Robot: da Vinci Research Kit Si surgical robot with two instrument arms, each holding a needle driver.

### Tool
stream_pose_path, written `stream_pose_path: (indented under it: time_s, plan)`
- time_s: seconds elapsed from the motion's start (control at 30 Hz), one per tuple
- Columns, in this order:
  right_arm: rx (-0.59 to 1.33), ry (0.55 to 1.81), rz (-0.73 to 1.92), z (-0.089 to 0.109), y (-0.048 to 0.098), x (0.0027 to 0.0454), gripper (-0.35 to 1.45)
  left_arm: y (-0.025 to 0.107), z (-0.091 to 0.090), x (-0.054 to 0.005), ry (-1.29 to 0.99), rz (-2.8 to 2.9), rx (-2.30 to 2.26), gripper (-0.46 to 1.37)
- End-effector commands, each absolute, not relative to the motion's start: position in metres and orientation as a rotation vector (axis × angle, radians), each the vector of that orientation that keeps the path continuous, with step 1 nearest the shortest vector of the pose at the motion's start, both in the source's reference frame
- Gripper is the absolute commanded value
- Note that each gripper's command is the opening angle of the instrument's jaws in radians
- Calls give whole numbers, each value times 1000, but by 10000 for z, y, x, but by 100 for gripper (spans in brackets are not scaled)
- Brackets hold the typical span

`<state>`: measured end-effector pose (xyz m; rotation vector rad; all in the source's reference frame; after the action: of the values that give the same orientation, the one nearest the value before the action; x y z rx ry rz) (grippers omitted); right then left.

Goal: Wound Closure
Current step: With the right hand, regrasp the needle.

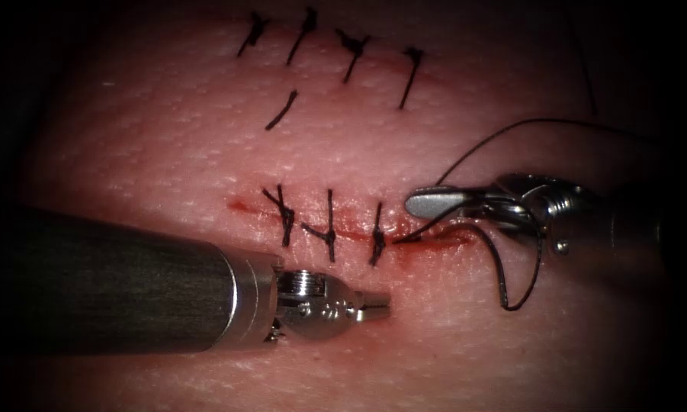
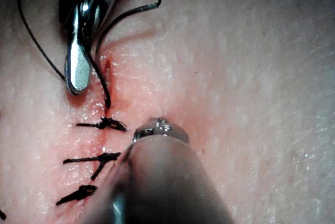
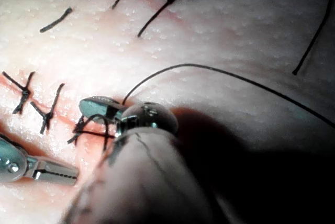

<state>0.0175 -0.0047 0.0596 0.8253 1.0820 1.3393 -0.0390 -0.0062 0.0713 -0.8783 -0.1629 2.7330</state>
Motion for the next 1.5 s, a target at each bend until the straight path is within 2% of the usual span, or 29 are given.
stream_pose_path:
  time_s: [0.03, 0.2, 0.37, 0.57, 0.87, 1.13, 1.37, 1.5]
  plan:
    - [825, 1084, 1339, 596, -47, 175, -24, -62, 713, -390, -173, 2734, -880, -35]
    - [826, 1093, 1341, 596, -45, 175, -13, -62, 712, -389, -171, 2739, -883, -35]
    - [814, 1104, 1322, 595, -41, 174, 17, -63, 713, -389, -170, 2740, -882, -35]
    - [789, 1122, 1308, 594, -36, 170, 31, -63, 713, -389, -170, 2740, -883, -35]
    - [721, 1141, 1276, 595, -25, 149, 31, -63, 713, -388, -170, 2741, -884, -35]
    - [628, 1173, 1213, 598, -29, 115, 36, -62, 712, -387, -173, 2741, -885, -35]
    - [448, 1305, 1032, 599, -46, 86, 44, -62, 712, -387, -173, 2741, -885, -35]
    - [373, 1320, 907, 593, -53, 79, 59, -61, 712, -387, -174, 2740, -885, -35]
